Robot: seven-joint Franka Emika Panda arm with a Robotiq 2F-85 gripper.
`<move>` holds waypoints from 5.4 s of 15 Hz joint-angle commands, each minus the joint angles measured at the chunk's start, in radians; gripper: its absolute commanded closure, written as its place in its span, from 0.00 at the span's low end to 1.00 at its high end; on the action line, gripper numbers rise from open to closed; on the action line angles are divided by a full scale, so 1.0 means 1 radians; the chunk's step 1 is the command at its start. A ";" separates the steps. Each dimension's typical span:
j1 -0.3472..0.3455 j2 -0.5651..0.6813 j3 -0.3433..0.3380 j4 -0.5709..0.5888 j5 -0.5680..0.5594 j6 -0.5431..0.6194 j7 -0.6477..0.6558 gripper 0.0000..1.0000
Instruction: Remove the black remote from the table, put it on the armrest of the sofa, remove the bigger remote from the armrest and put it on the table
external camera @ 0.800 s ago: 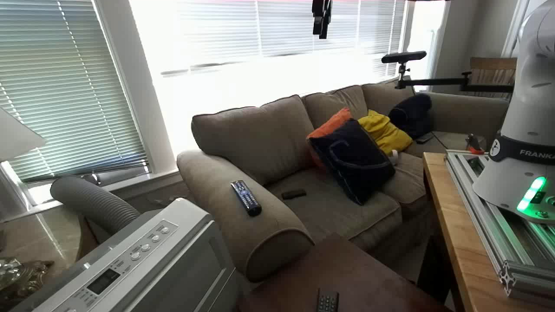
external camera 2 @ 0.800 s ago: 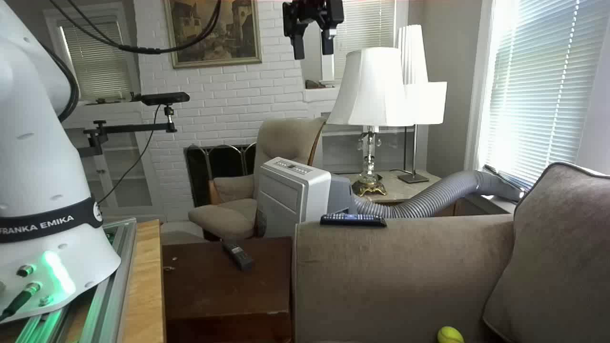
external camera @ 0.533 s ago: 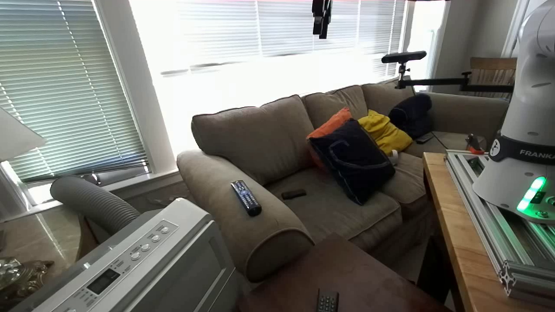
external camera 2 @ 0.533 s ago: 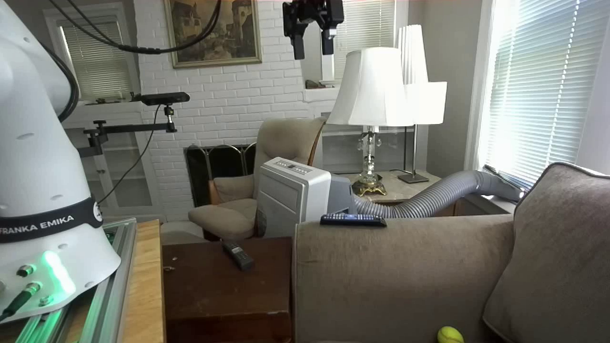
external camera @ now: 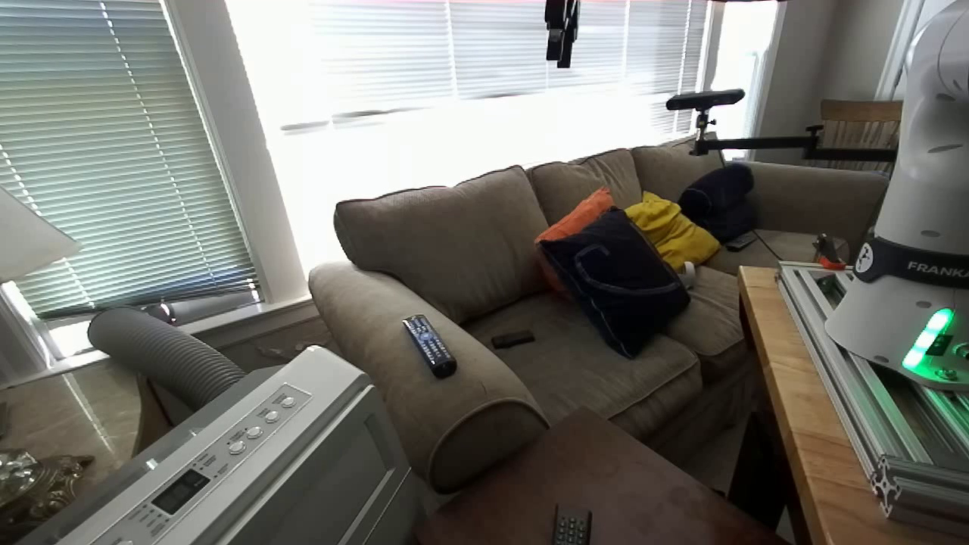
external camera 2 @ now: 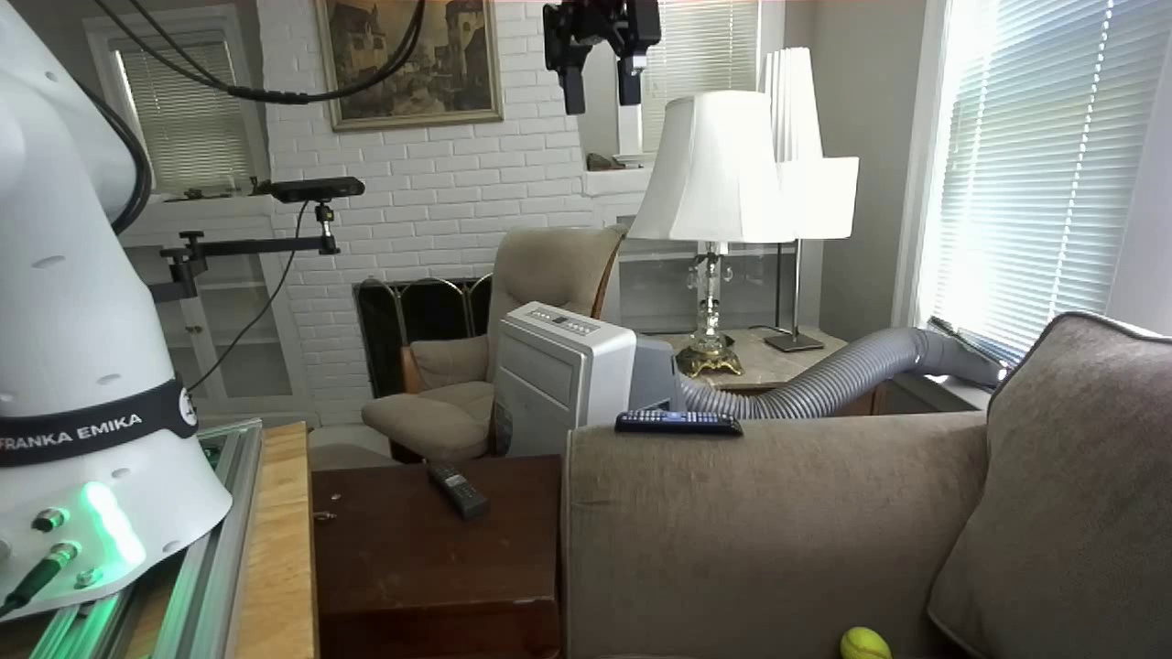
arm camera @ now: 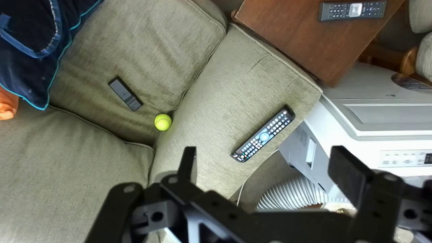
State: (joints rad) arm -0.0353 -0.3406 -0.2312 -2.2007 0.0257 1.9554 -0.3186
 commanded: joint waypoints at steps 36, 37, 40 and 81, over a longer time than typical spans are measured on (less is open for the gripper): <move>0.565 0.218 0.087 -0.570 0.562 0.879 -1.307 0.00; 0.566 0.225 0.086 -0.570 0.562 0.882 -1.310 0.00; 0.566 0.227 0.082 -0.569 0.562 0.882 -1.315 0.00; 0.835 1.255 0.104 -0.108 -0.267 1.300 -0.449 0.00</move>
State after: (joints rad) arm 0.8328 0.8797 -0.1172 -2.3719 -0.1484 3.3068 -0.7862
